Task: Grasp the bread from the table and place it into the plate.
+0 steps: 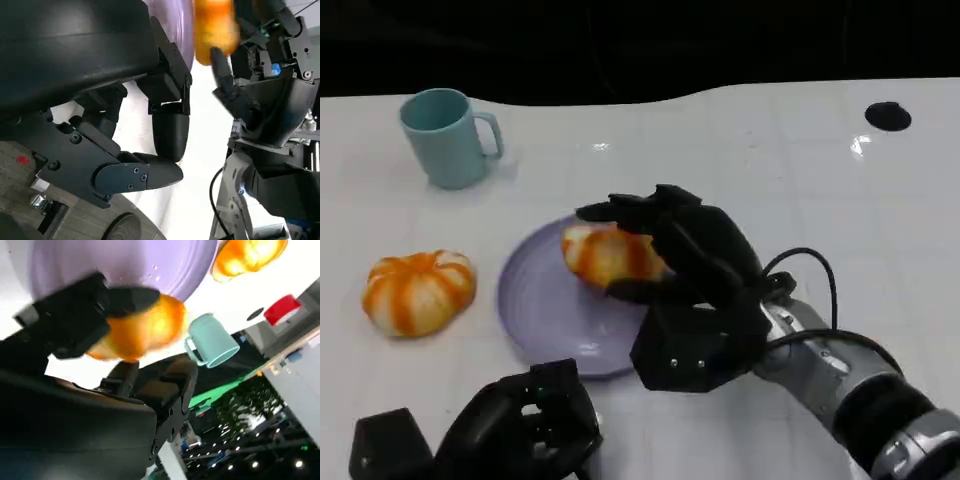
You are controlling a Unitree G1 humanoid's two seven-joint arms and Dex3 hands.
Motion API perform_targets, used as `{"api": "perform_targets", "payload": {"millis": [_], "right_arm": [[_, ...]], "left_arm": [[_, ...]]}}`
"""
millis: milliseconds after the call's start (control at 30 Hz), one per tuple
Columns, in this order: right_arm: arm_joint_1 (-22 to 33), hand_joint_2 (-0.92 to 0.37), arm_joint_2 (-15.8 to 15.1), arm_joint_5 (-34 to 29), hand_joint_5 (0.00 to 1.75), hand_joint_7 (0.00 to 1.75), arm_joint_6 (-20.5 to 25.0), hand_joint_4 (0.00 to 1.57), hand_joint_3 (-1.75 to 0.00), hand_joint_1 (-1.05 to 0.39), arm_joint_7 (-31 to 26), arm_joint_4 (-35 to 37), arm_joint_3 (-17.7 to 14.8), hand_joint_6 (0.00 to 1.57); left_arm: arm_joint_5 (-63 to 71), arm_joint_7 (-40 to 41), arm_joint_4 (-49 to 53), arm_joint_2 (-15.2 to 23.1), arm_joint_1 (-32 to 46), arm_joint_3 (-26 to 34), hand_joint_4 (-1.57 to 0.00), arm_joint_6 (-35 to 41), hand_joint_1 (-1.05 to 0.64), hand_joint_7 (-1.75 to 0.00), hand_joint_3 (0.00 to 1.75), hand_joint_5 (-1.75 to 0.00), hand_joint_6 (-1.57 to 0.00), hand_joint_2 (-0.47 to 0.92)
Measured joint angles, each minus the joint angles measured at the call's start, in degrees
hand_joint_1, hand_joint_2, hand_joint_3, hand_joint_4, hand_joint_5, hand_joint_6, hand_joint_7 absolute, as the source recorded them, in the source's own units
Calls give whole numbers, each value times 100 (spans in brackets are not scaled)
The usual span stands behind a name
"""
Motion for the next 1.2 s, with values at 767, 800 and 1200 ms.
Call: {"api": "perform_targets", "payload": {"millis": [767,800,1200], "right_arm": [[1435,-92,-1071,189,61,7,4,10,-8,-46,839,-2344,-184,38],[1493,-92,-1135,151,62,8,-45,12,-7,-44,752,-2399,-203,40],[2381,-92,-1903,63,82,24,-863,53,-6,-26,149,-2970,-815,80]], "left_arm": [[-32,-3,72,-42,-21,-14,-81,-13,-48,-139,78,-175,-77,57],[-32,-2,73,-46,-23,-16,-81,-13,-48,-139,79,-175,-77,57],[57,46,76,-44,-38,-32,-80,-32,-50,-140,78,-175,-76,58]]}}
